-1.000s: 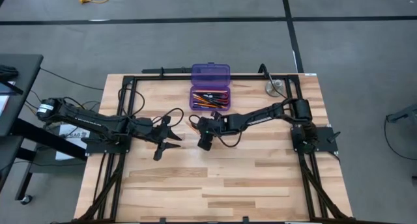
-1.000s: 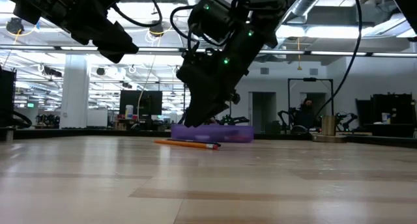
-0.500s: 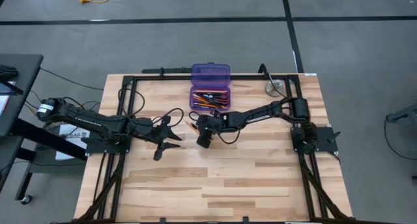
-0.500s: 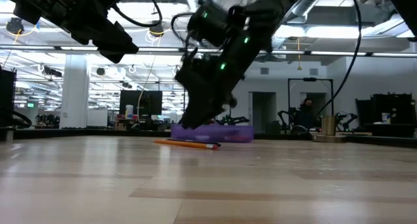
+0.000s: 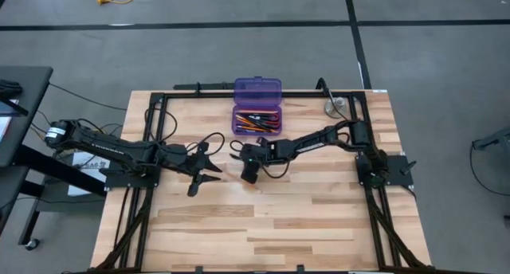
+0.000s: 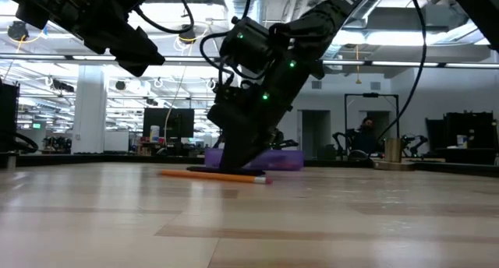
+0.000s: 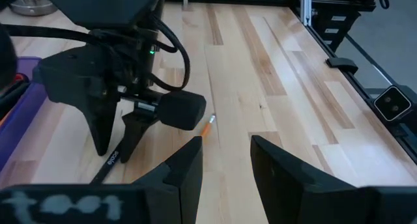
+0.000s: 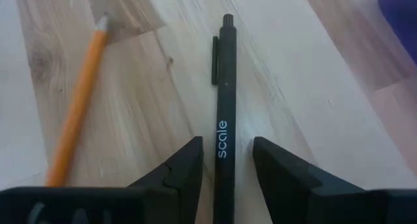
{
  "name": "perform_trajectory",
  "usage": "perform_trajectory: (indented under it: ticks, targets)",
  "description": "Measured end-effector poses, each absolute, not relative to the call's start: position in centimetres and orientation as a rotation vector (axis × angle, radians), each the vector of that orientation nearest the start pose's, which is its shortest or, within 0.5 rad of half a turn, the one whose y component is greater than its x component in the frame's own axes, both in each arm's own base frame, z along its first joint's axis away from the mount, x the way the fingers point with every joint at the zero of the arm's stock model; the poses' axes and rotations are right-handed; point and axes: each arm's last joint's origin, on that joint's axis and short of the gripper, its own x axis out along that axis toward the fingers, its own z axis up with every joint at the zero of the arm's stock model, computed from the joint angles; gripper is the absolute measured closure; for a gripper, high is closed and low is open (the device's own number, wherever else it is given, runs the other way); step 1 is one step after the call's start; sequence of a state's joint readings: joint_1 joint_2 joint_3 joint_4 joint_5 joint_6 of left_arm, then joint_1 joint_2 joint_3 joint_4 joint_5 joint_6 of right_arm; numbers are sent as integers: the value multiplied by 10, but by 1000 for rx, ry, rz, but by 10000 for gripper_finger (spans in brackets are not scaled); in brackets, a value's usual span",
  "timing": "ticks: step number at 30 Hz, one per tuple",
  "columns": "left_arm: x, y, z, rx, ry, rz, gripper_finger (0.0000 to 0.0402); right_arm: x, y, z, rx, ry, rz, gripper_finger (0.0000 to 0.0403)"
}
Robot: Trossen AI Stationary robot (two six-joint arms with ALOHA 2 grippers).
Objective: Pick & place school supplies into a supply box
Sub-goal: Put the black pen into the violet supply box
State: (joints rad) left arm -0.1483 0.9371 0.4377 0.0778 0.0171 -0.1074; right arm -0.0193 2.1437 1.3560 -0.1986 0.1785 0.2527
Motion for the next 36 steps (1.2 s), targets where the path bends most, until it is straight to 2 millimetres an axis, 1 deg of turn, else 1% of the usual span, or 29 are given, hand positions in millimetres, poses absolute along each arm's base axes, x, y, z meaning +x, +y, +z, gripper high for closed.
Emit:
perform_trajectory:
  ticks: [4, 7, 10, 13, 14, 20, 24, 27, 33, 36]
  targets:
    - [193, -29, 212, -78, 430, -141, 285, 431, -17, 113, 148, 963, -302, 271]
    - [193, -29, 212, -78, 430, -141, 285, 431, -19, 113, 148, 966, -305, 288]
    - [193, -29, 212, -78, 430, -141, 285, 430, -20, 113, 140, 975, -307, 324]
    - [193, -29, 212, -78, 430, -141, 285, 429, -20, 113, 133, 980, -310, 374]
    - [193, -29, 212, -78, 430, -141, 285, 429, -20, 113, 132, 981, -311, 386]
    - [193, -29, 212, -78, 431, -141, 285, 428, -20, 112, 143, 994, -292, 389]
    - [193, -29, 211, -77, 443, -139, 285, 424, -20, 121, 141, 1012, -290, 395]
    - [193, -29, 210, -76, 448, -138, 285, 417, -19, 133, 125, 1036, -288, 398]
    - [193, -29, 210, -72, 451, -136, 285, 406, -20, 180, 80, 974, -301, 400]
    - [193, -29, 210, -70, 449, -136, 285, 399, -25, 204, 52, 923, -310, 401]
